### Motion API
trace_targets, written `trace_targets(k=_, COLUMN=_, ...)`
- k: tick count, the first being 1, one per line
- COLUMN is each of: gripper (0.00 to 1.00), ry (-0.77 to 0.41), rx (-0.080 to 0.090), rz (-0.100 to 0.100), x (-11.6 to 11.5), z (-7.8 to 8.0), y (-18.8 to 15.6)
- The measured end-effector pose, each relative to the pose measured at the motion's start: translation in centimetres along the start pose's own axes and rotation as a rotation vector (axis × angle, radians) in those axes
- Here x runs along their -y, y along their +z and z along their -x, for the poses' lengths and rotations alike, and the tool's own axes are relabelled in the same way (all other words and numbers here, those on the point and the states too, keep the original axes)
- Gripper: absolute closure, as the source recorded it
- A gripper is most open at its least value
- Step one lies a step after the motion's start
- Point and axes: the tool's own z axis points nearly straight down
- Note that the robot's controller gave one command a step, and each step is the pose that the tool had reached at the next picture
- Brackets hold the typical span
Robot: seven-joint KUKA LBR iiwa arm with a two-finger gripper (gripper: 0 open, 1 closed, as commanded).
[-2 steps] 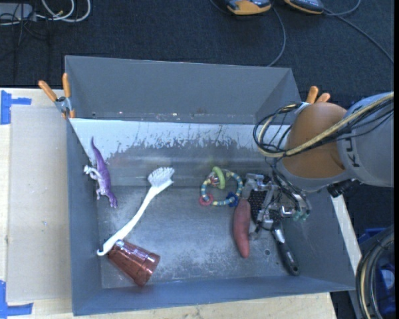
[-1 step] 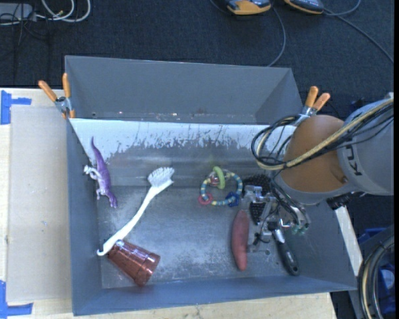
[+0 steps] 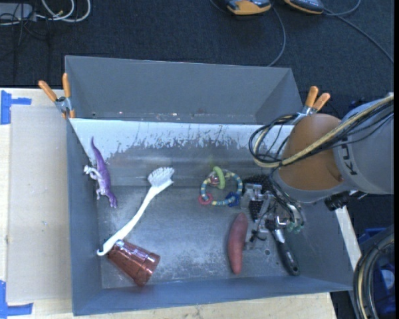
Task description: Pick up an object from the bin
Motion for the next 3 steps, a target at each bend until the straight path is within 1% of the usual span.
trace_targets(k=1, gripper=0.0, ry=0.129, rx=0.003, rz=0.006, x=2.2, z=2.0, y=0.6)
trace_targets(k=2, gripper=0.0, ry=0.169, rx=0.001, rz=0.005, x=4.5, z=2.6, y=0.9)
trace_targets(k=3, gripper=0.0, ry=0.195, rx=0.002, rz=0.005, x=2.8, z=-0.9, y=1.2)
